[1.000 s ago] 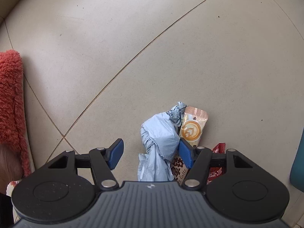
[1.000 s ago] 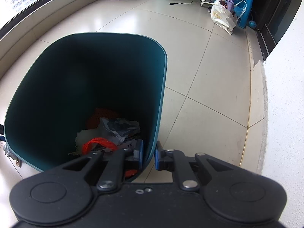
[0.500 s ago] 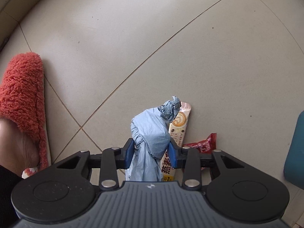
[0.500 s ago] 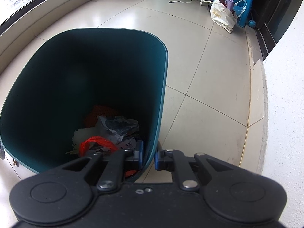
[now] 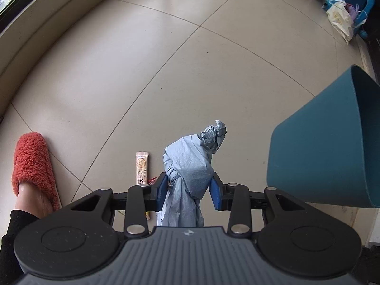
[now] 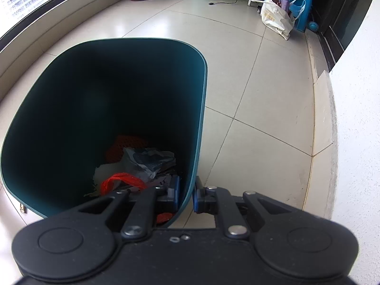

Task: Collect trash
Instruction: 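Carry the light-blue plastic into the teal bin and open the left gripper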

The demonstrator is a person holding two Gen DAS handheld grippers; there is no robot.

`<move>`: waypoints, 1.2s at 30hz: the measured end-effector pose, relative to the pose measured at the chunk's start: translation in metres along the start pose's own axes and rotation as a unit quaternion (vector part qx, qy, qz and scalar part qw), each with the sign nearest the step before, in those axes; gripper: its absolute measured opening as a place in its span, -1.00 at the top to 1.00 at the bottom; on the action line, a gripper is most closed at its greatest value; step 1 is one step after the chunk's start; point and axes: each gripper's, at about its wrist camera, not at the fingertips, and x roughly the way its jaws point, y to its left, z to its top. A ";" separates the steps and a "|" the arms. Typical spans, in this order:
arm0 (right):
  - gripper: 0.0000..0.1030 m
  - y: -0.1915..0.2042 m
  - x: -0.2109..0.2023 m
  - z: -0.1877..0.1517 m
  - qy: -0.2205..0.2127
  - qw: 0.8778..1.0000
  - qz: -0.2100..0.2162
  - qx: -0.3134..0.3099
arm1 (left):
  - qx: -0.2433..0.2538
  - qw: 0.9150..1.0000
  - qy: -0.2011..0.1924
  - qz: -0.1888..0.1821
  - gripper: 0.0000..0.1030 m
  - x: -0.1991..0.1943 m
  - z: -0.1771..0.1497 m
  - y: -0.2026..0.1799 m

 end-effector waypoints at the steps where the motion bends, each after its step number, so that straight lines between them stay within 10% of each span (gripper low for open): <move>1: 0.80 0.000 0.000 0.000 0.000 1.000 0.000 0.000 | 0.007 1.000 -0.002 -0.004 0.30 -0.006 0.000 -0.008; 20: 0.81 -0.002 0.000 0.000 -0.001 1.000 0.004 0.002 | 0.178 0.980 -0.059 -0.072 0.30 -0.082 0.020 -0.202; 36: 0.78 -0.013 0.000 0.000 0.000 0.999 0.029 0.022 | 0.208 0.976 -0.001 -0.056 0.30 0.021 0.032 -0.293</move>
